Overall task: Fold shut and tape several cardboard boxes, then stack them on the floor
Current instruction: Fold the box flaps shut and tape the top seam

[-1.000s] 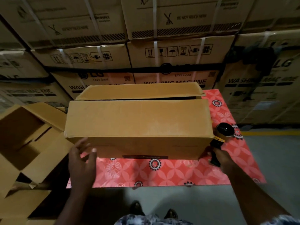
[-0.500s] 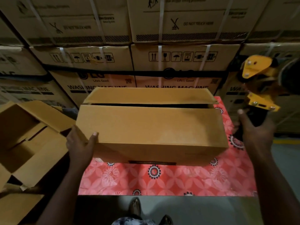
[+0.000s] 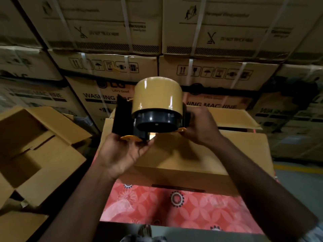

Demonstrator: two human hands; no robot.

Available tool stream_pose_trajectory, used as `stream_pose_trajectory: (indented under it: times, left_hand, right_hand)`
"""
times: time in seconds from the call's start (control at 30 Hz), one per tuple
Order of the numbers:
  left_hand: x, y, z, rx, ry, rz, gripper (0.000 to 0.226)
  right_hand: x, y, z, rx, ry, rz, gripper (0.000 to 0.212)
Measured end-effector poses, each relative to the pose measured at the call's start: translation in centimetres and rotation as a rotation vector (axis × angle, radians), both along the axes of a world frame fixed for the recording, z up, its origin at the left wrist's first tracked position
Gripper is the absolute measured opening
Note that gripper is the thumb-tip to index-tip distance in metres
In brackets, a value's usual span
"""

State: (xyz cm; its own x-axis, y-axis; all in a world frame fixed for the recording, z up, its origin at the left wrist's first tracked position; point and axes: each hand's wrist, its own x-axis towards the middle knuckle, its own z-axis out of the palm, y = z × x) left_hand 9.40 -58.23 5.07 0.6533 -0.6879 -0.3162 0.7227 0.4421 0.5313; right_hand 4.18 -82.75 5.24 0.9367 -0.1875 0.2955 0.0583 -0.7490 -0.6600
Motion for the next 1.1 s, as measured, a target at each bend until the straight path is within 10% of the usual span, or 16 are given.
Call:
stream_pose_trajectory:
  times: [0.07,0.17,0.57,1.1]
  left_hand:
    - [0.7,0.9,-0.2,-0.009,0.057,0.022,0.080]
    - [2.8,1.9,-1.7,0.122,0.204,0.176,0.018]
    - [10.7,5.2,-2.9,0.335,0.139,0.159,0.039]
    - [18.0,7.6,-6.5,0.782,-0.301,-0.031,0.025]
  right_hand:
    - [1.9,1.1,0.1,-0.010,0.053,0.039,0.039]
    - [4.3,2.0,0.5,0.046,0.121,0.146,0.026]
    - [10.7,5.5,-0.8,0.138,0.169,0.234,0.028]
    - [13.1,5.7,-4.1,-0.245,0.372,0.201,0.056]
